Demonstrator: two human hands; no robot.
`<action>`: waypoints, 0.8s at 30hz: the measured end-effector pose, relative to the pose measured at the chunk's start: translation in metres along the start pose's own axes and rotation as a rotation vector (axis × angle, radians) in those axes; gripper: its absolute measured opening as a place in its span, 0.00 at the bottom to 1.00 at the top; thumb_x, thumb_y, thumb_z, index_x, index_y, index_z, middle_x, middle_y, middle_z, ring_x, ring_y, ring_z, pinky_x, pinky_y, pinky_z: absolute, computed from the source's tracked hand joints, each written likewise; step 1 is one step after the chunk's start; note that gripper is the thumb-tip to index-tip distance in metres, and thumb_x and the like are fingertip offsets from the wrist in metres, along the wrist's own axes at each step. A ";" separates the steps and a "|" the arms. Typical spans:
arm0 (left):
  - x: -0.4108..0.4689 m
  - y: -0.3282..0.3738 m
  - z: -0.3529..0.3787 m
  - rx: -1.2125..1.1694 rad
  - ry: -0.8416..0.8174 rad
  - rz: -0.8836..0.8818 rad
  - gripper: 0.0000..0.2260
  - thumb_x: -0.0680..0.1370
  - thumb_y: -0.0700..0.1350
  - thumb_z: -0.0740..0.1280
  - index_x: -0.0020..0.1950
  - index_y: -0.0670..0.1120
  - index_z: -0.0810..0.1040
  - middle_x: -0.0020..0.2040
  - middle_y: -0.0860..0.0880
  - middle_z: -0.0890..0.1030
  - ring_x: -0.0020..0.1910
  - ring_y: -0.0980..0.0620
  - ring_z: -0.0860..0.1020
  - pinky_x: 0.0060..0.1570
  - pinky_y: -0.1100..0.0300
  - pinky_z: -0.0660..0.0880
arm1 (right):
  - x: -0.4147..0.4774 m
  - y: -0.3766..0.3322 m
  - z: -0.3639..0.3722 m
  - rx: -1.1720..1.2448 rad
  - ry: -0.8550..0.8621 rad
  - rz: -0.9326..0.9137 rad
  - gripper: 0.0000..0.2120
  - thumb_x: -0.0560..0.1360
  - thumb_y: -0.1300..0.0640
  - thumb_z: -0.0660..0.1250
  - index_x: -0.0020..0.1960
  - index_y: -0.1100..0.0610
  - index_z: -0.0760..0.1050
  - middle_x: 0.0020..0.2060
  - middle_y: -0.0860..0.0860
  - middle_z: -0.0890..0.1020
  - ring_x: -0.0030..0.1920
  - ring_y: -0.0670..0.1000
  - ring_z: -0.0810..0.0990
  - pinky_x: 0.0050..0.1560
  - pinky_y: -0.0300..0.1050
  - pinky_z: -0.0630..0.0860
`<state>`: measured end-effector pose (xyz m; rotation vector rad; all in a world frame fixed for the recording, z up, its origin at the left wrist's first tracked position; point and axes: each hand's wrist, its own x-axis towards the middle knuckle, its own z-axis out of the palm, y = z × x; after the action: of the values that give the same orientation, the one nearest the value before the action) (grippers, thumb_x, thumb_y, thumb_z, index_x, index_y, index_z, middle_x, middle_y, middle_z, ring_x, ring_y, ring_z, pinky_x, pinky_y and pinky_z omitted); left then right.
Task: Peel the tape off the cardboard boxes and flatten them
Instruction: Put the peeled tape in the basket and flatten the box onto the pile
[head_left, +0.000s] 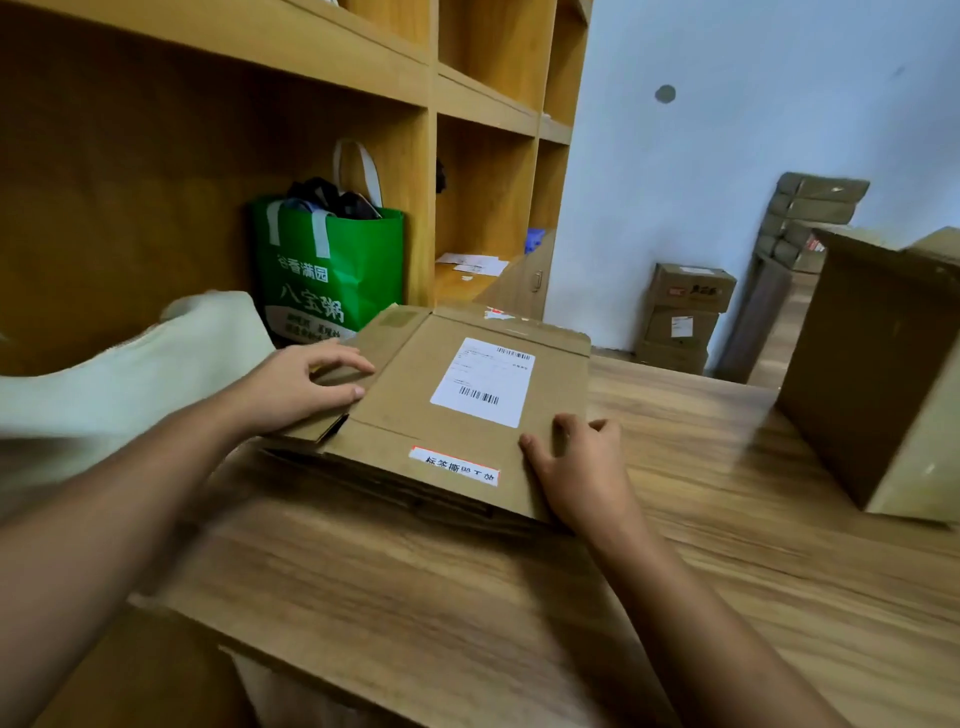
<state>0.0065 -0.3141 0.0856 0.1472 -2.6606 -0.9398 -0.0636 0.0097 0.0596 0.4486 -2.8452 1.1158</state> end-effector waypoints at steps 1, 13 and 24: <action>0.001 -0.005 0.004 0.003 -0.016 -0.013 0.13 0.74 0.49 0.76 0.56 0.63 0.83 0.67 0.58 0.77 0.73 0.61 0.65 0.71 0.59 0.60 | 0.001 0.003 0.005 -0.017 -0.017 0.012 0.22 0.80 0.44 0.67 0.66 0.57 0.74 0.65 0.58 0.67 0.66 0.62 0.72 0.66 0.48 0.69; 0.011 -0.022 0.041 0.192 -0.179 -0.116 0.14 0.76 0.47 0.69 0.58 0.63 0.78 0.73 0.60 0.70 0.73 0.56 0.67 0.74 0.52 0.63 | 0.018 0.004 0.029 -0.321 -0.108 -0.033 0.16 0.80 0.50 0.59 0.61 0.59 0.69 0.64 0.59 0.74 0.67 0.60 0.71 0.64 0.49 0.67; 0.007 -0.013 0.060 0.548 -0.064 -0.067 0.16 0.80 0.63 0.59 0.67 0.63 0.71 0.66 0.55 0.78 0.62 0.50 0.76 0.59 0.52 0.74 | 0.018 0.001 0.030 -0.559 -0.129 -0.132 0.18 0.84 0.48 0.49 0.64 0.54 0.73 0.60 0.54 0.72 0.64 0.58 0.70 0.62 0.52 0.68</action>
<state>-0.0195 -0.2899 0.0348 0.3325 -2.9204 -0.2106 -0.0790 -0.0141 0.0399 0.6619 -2.9993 0.2492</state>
